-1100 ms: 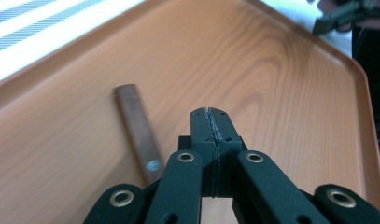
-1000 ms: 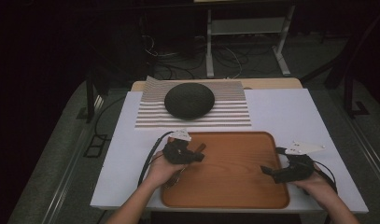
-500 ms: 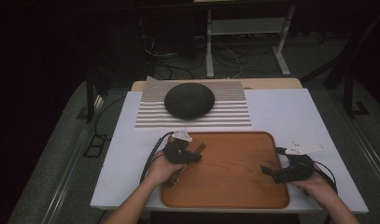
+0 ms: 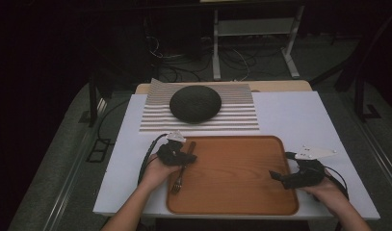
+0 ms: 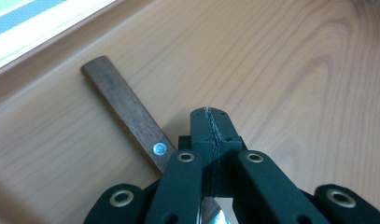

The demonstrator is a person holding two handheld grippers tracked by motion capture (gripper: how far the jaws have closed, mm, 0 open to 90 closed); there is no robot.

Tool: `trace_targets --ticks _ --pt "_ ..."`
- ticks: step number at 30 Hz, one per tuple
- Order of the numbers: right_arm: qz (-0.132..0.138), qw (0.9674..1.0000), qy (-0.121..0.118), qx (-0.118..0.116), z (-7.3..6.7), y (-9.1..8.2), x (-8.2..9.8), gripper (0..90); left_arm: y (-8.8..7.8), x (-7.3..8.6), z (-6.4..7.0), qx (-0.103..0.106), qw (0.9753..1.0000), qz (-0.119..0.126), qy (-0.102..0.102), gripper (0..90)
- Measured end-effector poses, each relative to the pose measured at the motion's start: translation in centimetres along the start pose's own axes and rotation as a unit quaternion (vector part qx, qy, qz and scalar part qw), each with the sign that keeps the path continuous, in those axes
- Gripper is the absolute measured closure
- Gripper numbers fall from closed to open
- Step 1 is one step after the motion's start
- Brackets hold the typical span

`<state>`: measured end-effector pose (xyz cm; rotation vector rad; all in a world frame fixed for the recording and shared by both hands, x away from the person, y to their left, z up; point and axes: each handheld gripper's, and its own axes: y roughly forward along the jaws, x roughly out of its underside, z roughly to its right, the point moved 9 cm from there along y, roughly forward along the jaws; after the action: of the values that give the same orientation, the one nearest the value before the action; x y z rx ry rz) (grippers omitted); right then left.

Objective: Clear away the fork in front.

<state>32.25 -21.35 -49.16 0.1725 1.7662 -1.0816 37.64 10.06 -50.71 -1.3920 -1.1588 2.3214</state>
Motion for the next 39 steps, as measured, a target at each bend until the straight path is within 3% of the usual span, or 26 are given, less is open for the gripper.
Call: trace_targets --ticks 11,21,24,31,39 --pt "0.001 1.0000 0.001 0.001 0.0 -0.1 0.0 4.9 -1.7 1.1 -1.6 -0.015 0.9995 0.003 -0.026 89.4" --pt "0.003 1.0000 0.001 0.001 0.0 -0.1 0.0 4.9 -2.3 0.8 -1.2 -0.010 0.9996 0.016 -0.019 84.2" --pt "0.004 1.0000 0.001 0.000 0.0 -0.2 -0.1 4.9 -2.9 0.0 -0.4 -0.006 0.9992 0.040 -0.008 78.2" --pt "0.005 1.0000 0.002 -0.002 0.0 -0.3 -0.1 4.9 -5.1 -1.1 0.9 -0.020 0.9957 0.090 0.003 49.9" --pt "0.007 1.0000 0.001 -0.004 -0.2 -0.4 -0.2 4.9 -5.9 -1.0 1.7 -0.026 0.9935 0.108 0.024 27.7"
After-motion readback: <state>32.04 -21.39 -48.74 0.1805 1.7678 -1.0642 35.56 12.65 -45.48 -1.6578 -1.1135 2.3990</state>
